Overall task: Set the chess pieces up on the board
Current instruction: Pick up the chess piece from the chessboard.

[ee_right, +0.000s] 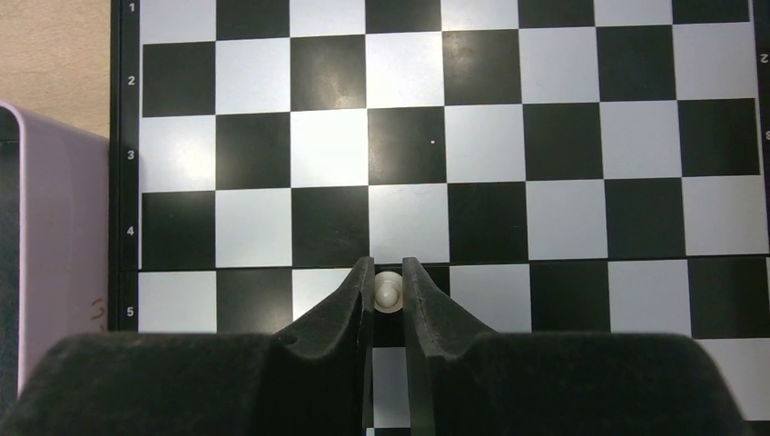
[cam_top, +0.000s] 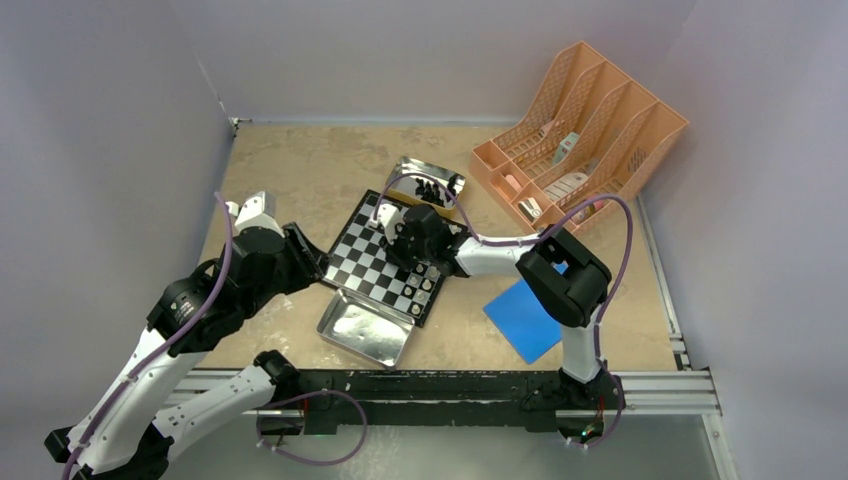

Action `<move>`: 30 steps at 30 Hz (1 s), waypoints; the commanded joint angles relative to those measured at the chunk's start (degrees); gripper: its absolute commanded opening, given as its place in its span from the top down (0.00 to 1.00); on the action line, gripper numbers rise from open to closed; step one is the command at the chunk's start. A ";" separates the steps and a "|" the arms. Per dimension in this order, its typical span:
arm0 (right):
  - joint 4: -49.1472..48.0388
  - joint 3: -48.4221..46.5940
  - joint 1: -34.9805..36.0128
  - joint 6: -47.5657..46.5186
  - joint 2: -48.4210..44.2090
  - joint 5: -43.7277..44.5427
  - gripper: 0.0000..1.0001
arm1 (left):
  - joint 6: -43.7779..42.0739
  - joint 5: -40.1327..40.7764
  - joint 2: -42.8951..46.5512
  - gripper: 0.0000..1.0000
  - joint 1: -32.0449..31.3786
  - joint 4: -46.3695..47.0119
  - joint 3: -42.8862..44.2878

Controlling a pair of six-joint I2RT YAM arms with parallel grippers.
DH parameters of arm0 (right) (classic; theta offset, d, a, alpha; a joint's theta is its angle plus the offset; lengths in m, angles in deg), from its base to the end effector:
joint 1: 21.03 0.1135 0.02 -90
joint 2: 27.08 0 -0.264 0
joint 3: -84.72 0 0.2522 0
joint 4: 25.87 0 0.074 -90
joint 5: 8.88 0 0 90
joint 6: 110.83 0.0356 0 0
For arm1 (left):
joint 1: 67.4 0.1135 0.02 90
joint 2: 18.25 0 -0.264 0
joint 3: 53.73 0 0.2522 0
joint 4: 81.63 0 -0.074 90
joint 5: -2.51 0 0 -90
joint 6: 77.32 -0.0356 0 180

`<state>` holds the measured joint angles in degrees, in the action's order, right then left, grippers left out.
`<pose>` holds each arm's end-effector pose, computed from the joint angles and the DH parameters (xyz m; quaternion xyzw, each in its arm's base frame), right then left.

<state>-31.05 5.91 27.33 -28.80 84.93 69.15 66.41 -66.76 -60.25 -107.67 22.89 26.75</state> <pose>0.2776 0.3233 0.1690 -0.4498 0.7263 0.2607 0.4497 0.0897 -0.0595 0.3825 -0.1829 0.8649 -0.2112 0.4171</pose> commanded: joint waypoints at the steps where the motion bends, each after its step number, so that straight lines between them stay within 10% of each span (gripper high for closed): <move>1: 1.20 -2.90 -0.19 -0.43 -2.91 1.36 0.80 | -1.31 -0.16 -0.19 0.58 -0.16 2.48 0.27; 20: 2.11 -2.49 -0.19 0.32 -5.18 2.23 0.80 | -0.70 -0.60 0.29 0.58 -0.16 2.03 0.25; 30: 2.23 -2.18 -0.19 0.33 -5.70 2.60 1.00 | -0.91 -0.87 0.64 0.58 -0.16 1.66 0.42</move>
<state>-28.23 5.27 27.30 -28.66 81.56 71.17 66.43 -67.37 -60.20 -107.67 22.87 26.75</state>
